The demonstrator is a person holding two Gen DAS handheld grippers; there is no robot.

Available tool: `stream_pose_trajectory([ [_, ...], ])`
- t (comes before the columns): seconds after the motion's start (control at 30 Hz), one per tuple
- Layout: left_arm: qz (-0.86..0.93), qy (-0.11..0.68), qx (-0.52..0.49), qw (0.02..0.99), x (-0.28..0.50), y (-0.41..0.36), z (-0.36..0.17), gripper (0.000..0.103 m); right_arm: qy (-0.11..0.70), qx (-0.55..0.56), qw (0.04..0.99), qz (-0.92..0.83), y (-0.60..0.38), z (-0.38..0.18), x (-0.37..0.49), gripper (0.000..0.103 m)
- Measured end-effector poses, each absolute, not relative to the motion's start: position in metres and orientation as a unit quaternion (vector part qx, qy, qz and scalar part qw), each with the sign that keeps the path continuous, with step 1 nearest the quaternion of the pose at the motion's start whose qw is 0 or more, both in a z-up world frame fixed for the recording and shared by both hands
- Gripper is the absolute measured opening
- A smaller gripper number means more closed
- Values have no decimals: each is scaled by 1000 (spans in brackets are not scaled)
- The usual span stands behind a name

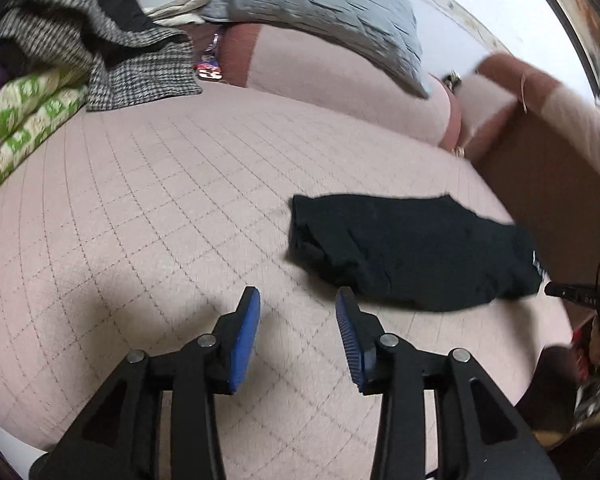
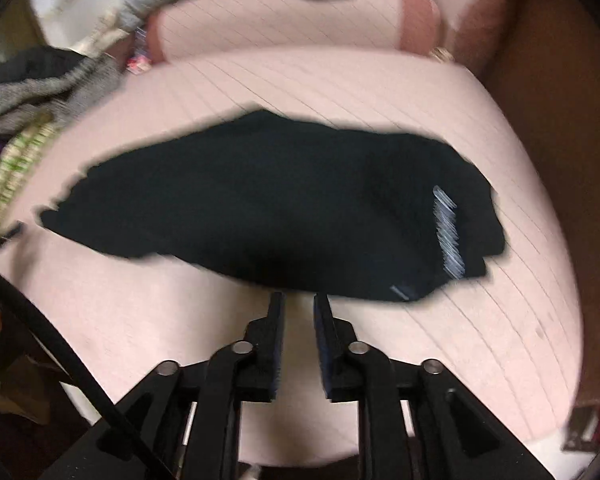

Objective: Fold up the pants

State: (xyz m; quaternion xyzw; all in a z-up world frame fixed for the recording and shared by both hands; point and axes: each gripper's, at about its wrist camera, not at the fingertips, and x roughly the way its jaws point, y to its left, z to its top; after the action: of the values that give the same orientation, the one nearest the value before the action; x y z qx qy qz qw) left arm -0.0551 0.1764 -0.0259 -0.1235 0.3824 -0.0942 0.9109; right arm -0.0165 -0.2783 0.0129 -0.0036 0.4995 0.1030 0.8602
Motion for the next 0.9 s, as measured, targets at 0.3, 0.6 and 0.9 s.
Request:
stream_pose_trajectory([
  [0.3, -148, 383, -273, 870, -14, 170, -54, 39, 477, -37, 820, 314, -80, 29, 58, 51],
  [0.6, -185, 389, -290, 854, -14, 167, -79, 39, 558, -117, 741, 355, 62, -24, 134, 51],
  [0.9, -224, 394, -270, 850, -4, 142, -75, 14, 546, -111, 764, 325, 43, -24, 136, 14],
])
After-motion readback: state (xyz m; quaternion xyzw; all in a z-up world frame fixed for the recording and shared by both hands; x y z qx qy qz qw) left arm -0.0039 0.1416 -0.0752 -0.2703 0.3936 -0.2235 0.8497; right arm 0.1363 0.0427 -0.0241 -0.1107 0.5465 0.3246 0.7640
